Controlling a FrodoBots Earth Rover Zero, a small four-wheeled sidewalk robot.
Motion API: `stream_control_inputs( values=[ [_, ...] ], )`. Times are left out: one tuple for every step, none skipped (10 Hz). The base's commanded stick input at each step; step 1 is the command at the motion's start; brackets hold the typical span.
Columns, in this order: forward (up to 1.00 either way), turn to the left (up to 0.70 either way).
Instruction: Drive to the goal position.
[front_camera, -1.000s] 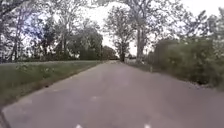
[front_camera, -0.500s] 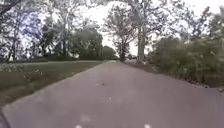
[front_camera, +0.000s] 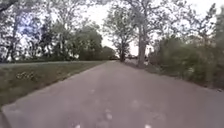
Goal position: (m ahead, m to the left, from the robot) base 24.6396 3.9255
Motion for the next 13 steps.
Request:
stream_control_inputs(
  values=[
    [1.00,0.00],
    [1.00,0.00],
    [1.00,0.00],
    [1.00,0.00],
    [1.00,0.00],
    [1.00,0.00],
    [1.00,0.00],
    [1.00,0.00],
    [1.00,0.00],
    [1.00,0.00],
    [1.00,0.00],
    [1.00,0.00],
    [1.00,0.00]
  ],
)
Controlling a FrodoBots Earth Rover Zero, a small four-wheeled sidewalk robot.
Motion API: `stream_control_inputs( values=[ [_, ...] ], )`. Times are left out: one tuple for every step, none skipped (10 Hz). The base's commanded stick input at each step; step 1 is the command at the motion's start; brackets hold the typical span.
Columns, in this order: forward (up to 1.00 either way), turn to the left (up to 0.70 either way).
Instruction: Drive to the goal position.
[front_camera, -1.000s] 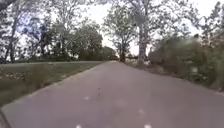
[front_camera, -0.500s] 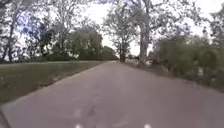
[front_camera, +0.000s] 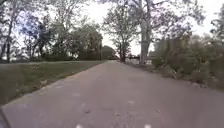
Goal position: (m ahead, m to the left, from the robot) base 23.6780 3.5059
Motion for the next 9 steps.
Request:
stream_control_inputs(
  values=[
    [1.00,0.00],
    [1.00,0.00],
    [1.00,0.00],
    [1.00,0.00],
    [1.00,0.00],
    [1.00,0.00],
    [1.00,0.00],
    [1.00,0.00],
    [1.00,0.00]
  ],
)
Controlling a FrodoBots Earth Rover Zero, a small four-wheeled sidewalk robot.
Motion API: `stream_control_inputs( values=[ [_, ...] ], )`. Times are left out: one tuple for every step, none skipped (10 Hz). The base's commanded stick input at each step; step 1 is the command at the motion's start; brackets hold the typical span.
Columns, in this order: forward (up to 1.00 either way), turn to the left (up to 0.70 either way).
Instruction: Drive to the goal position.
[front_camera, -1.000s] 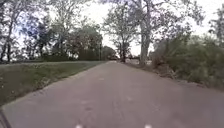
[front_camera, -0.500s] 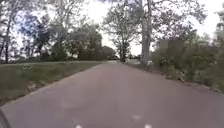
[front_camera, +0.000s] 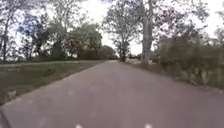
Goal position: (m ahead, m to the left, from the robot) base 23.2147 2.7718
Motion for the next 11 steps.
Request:
stream_control_inputs(
  values=[
    [1.00,0.00],
    [1.00,0.00],
    [1.00,0.00],
    [1.00,0.00],
    [1.00,0.00],
    [1.00,0.00],
    [1.00,0.00],
    [1.00,0.00],
    [1.00,0.00],
    [1.00,0.00],
    [1.00,0.00]
  ],
)
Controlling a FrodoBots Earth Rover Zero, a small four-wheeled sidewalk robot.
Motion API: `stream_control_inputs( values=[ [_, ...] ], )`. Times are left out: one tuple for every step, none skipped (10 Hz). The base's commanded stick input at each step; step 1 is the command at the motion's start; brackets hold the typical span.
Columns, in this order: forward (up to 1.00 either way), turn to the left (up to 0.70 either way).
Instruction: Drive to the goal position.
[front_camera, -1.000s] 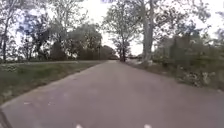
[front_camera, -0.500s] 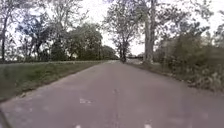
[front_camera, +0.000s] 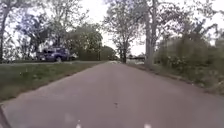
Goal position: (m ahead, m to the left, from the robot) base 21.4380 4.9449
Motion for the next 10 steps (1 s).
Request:
stream_control_inputs(
  values=[
    [1.00,-0.04],
    [1.00,-0.27],
    [1.00,-0.27],
    [1.00,-0.27],
    [1.00,-0.27],
    [1.00,-0.23],
    [1.00,0.00],
    [1.00,0.00],
    [1.00,0.00],
    [1.00,0.00]
  ],
)
